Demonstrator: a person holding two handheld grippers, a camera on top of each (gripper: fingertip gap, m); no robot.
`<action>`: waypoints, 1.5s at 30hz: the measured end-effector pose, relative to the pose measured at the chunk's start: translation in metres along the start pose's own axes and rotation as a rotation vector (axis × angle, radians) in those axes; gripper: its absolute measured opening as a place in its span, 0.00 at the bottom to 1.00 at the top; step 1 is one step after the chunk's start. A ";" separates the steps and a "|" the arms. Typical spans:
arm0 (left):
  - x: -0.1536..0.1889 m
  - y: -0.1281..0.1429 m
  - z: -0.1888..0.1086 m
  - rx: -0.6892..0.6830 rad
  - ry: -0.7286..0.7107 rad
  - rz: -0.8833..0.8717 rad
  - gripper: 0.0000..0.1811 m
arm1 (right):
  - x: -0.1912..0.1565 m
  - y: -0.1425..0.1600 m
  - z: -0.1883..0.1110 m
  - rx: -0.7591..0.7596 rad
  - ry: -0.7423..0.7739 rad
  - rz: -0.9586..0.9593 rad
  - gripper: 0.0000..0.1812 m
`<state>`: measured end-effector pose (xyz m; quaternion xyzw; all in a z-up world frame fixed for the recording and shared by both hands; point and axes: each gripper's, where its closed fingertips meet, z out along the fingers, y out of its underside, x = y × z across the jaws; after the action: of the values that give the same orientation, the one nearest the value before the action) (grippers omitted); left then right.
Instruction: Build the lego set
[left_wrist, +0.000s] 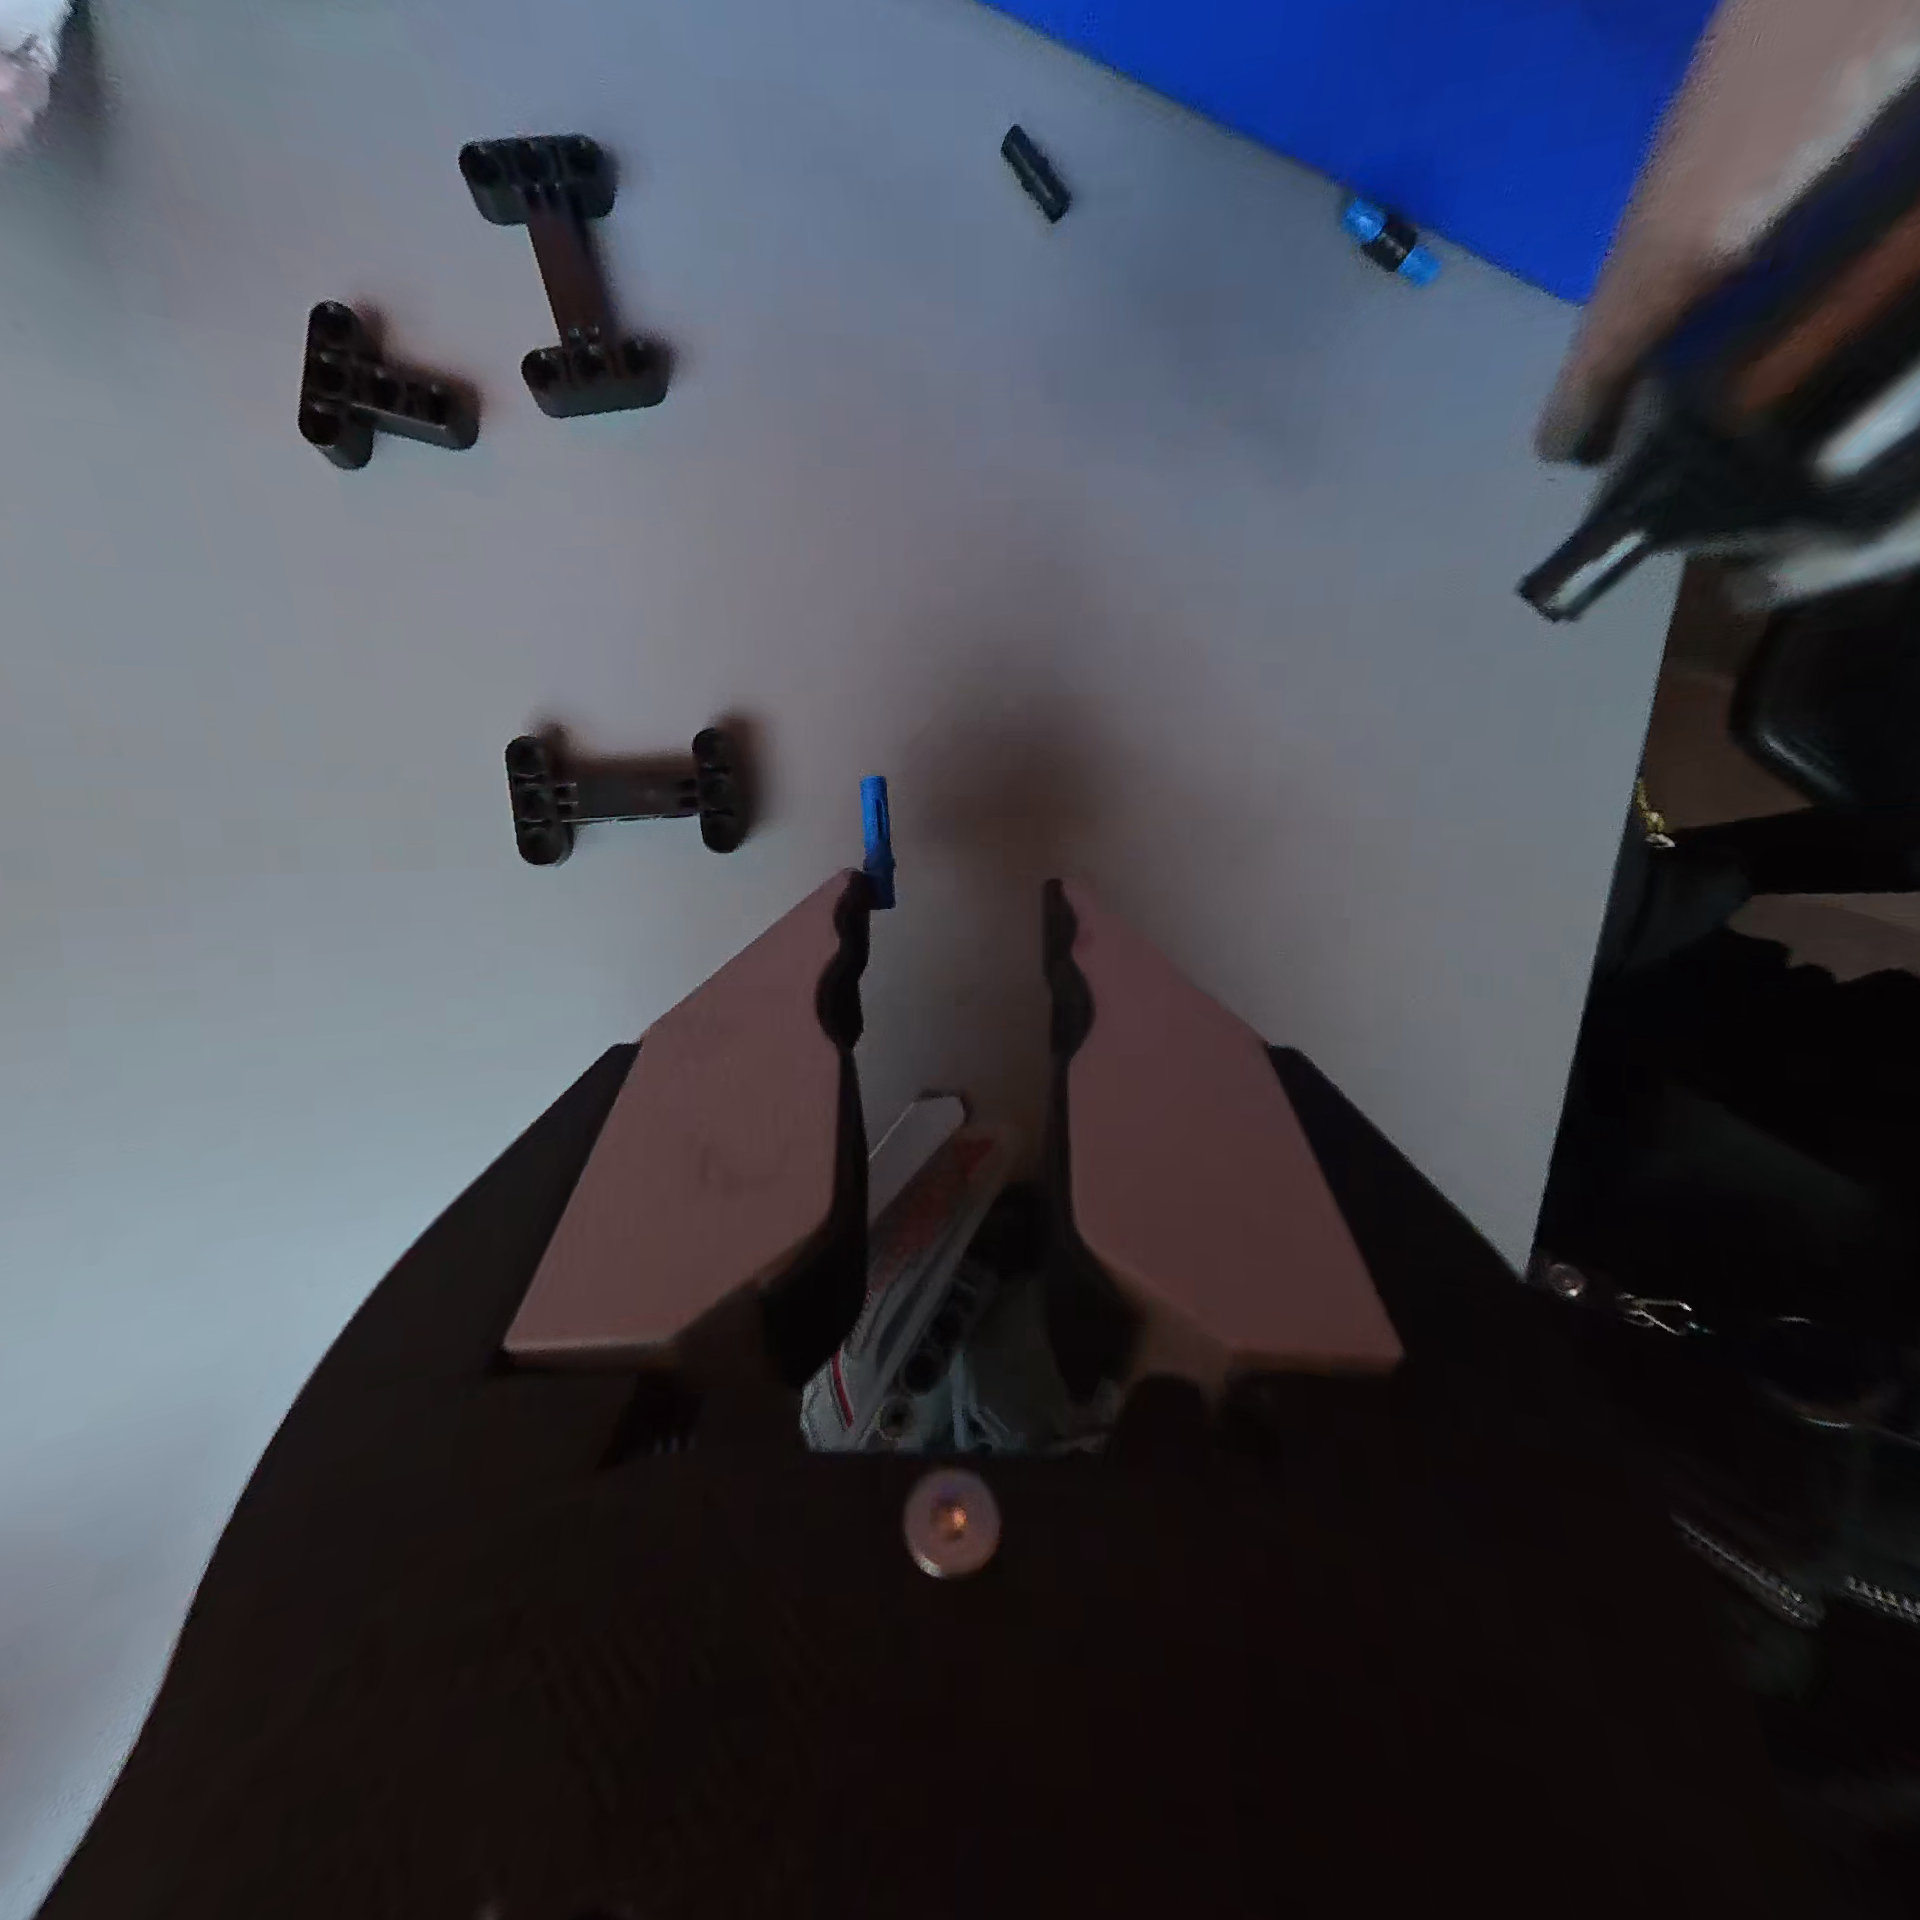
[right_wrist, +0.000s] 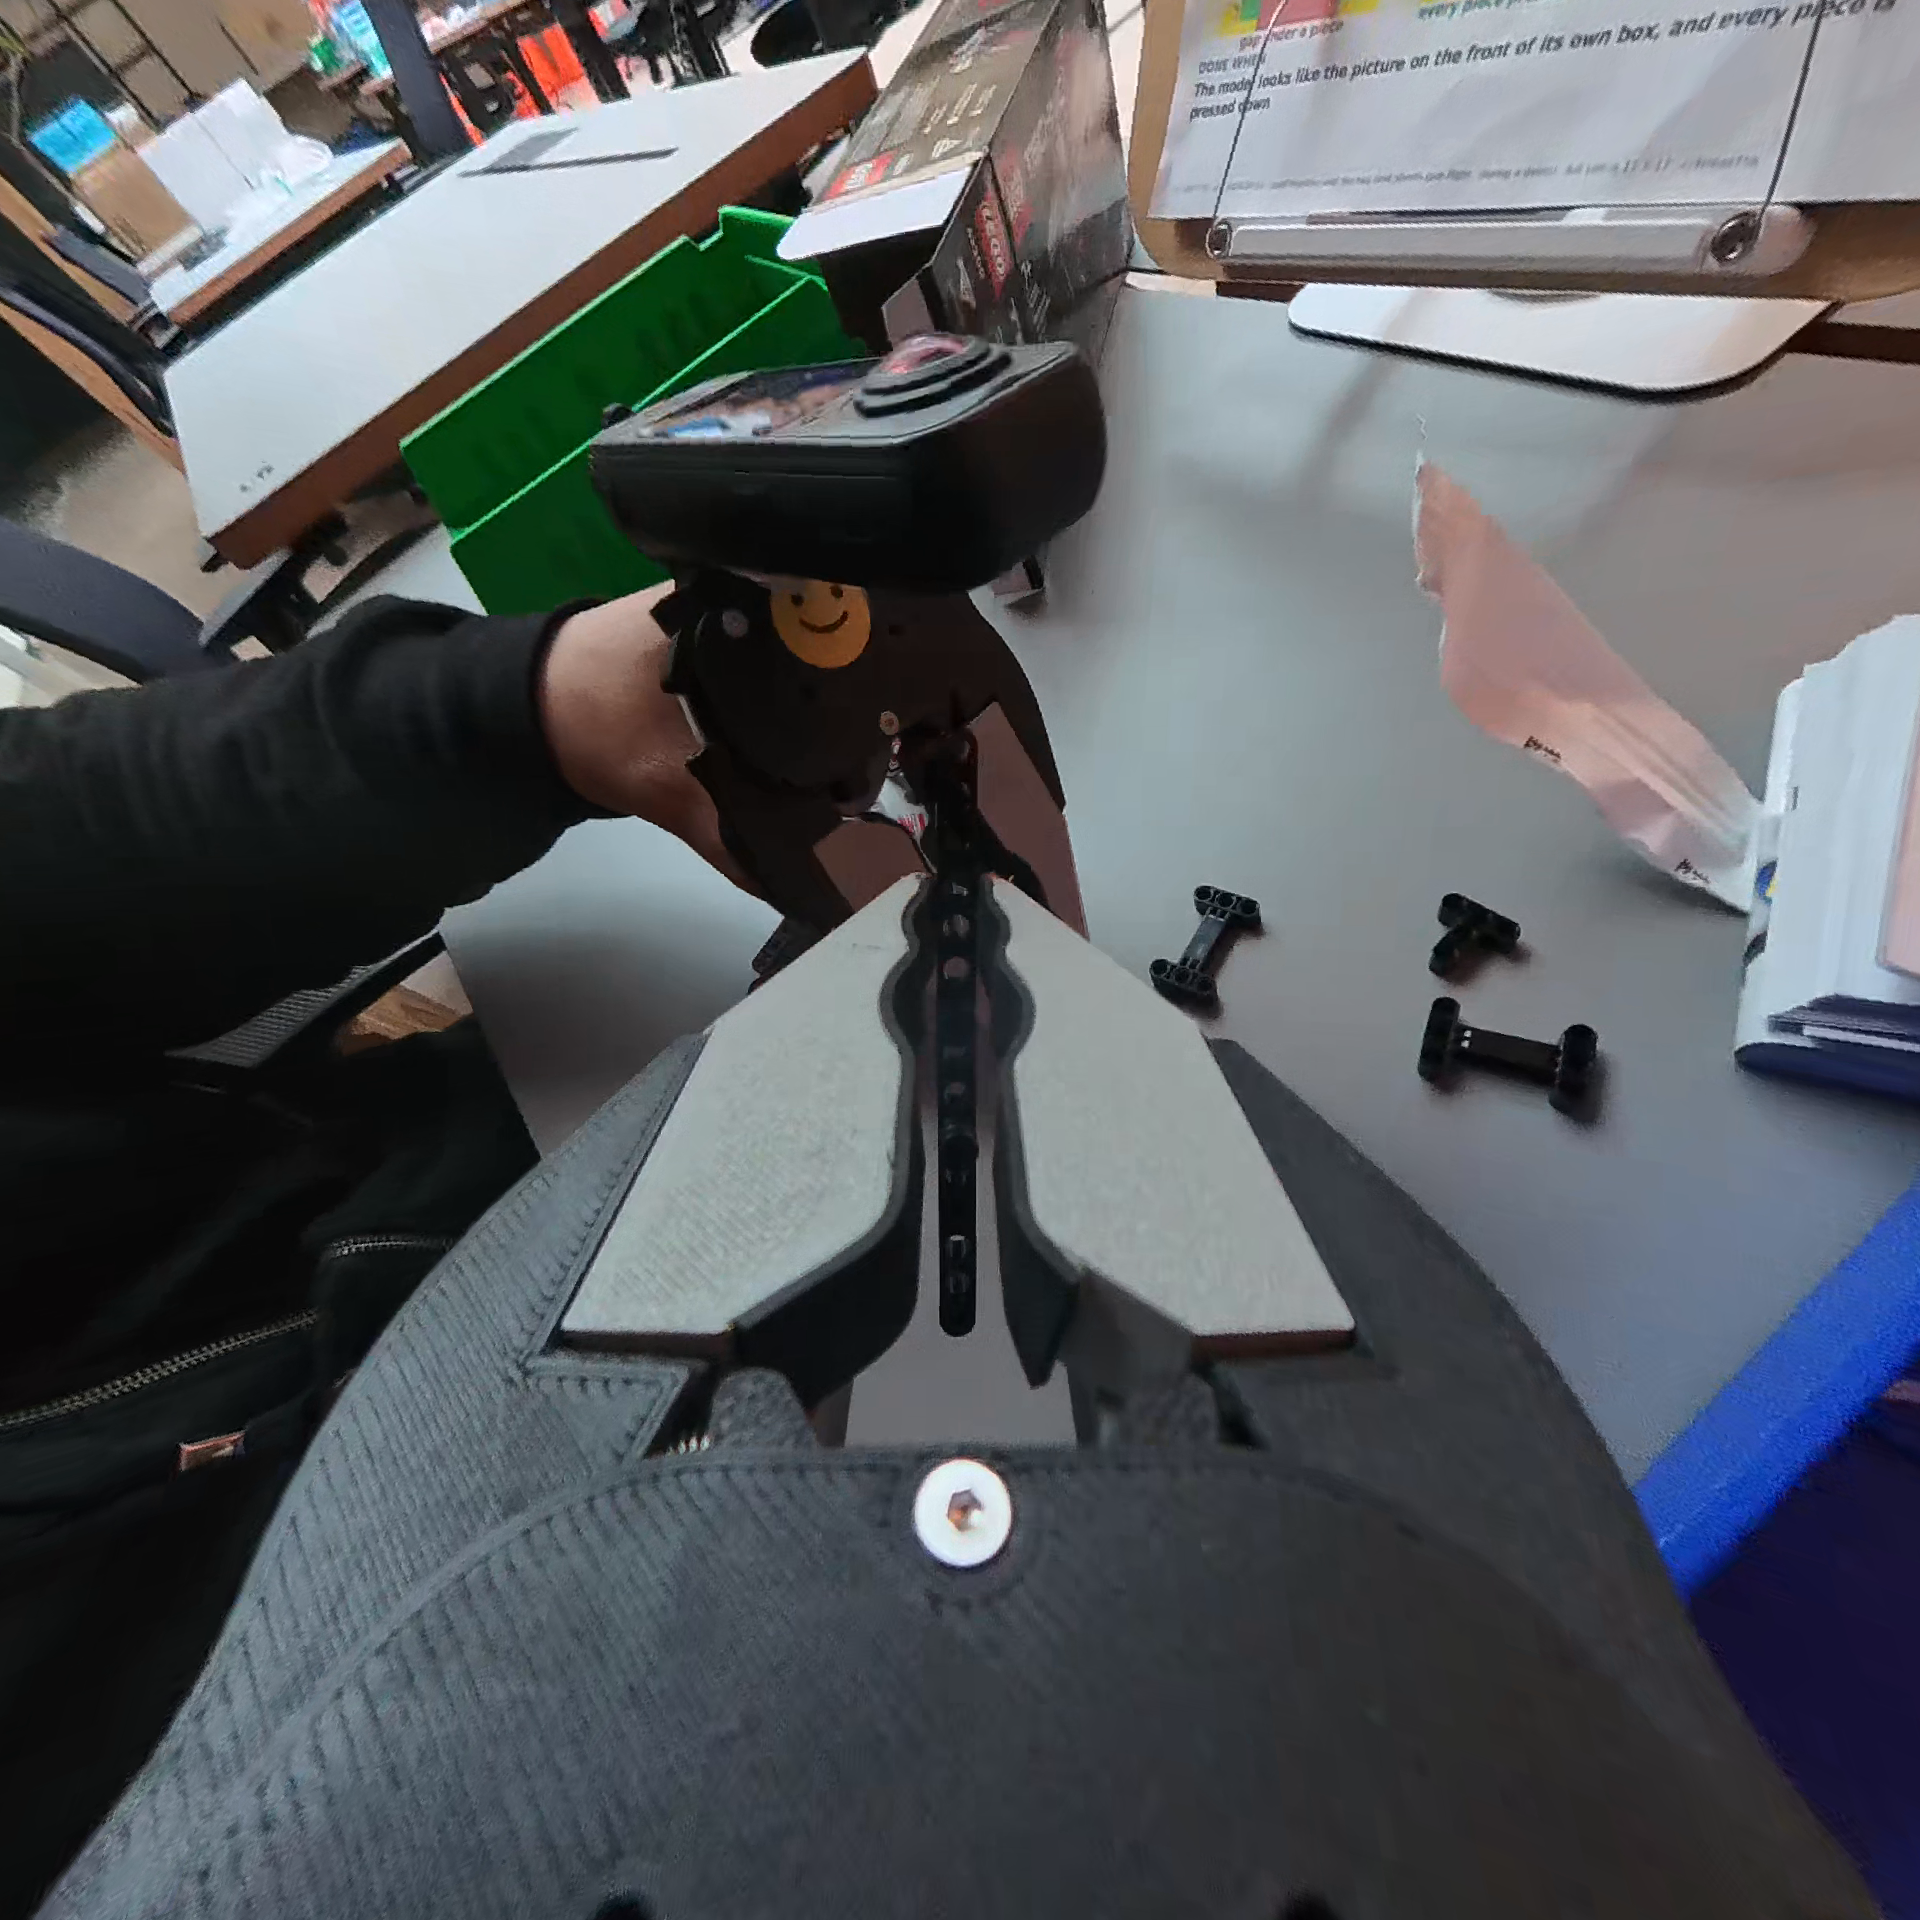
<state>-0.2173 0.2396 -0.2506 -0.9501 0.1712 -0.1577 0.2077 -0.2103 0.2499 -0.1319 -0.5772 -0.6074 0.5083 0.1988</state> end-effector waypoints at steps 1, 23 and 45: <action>0.002 -0.003 -0.002 0.026 0.009 0.004 0.19 | 0.000 -0.001 -0.001 0.005 0.004 -0.005 0.02; 0.004 0.014 -0.002 -0.042 -0.026 0.178 0.38 | -0.005 -0.001 0.003 -0.001 0.006 -0.017 0.02; 0.056 -0.033 -0.079 0.444 0.303 0.055 0.32 | -0.026 -0.016 0.000 0.096 -0.172 0.040 0.02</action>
<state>-0.1880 0.2193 -0.1546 -0.8419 0.1870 -0.3260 0.3873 -0.2114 0.2293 -0.1092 -0.5333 -0.5856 0.5883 0.1630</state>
